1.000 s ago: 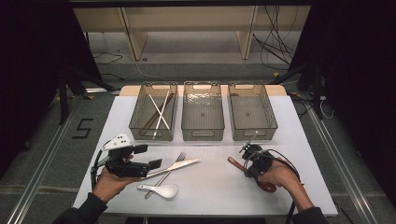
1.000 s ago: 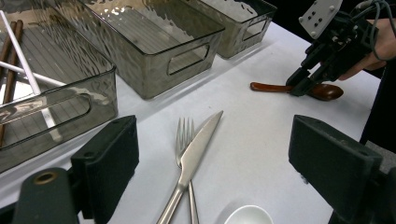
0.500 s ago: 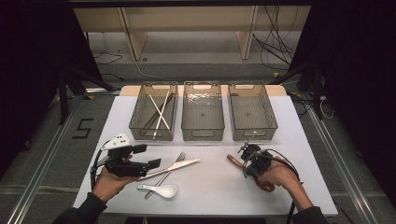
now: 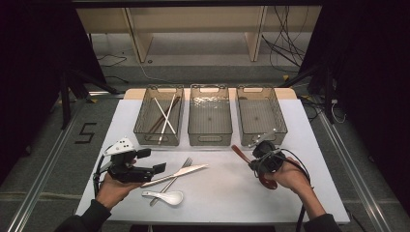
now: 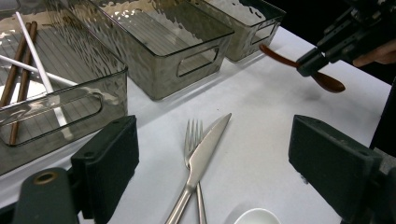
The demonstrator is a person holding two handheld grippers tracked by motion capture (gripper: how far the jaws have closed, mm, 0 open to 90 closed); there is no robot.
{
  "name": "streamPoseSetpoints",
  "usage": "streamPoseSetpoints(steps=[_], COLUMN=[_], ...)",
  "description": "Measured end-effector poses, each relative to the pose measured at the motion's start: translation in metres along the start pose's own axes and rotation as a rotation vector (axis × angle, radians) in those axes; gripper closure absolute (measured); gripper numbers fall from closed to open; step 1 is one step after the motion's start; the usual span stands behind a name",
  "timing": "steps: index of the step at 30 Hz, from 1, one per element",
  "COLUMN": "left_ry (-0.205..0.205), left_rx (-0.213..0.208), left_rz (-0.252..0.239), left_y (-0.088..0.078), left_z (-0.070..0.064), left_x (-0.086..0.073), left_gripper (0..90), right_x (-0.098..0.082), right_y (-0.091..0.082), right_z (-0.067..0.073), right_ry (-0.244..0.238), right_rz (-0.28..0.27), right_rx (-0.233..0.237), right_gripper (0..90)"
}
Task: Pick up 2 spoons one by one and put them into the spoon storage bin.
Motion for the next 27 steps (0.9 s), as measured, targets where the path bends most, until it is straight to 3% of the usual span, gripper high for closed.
streamPoseSetpoints(steps=[6, 9, 27], left_ry=[-0.001, 0.0, -0.001], left_rx=[0.008, 0.01, 0.015], left_rz=[0.001, 0.0, -0.006], left_y=[0.0, 0.0, -0.001], left_z=[0.001, 0.002, 0.003], left_x=[0.0, -0.001, 0.0], left_gripper=[15.7, 15.7, 15.7], right_x=[0.014, 0.023, 0.067], right_y=[-0.01, -0.013, -0.024], right_z=[0.001, 0.002, -0.008], right_ry=[0.024, 0.025, 0.051], right_rz=[-0.14, -0.181, -0.314], right_rx=[-0.005, 0.0, -0.03], right_gripper=[82.6, 82.5, 82.5])
Point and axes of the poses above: each handheld gripper's, and its own axes: y roughly forward along the jaws, x roughly out of its top, z roughly to its left, the point moved 4 cm from there along y, roughly forward along the jaws
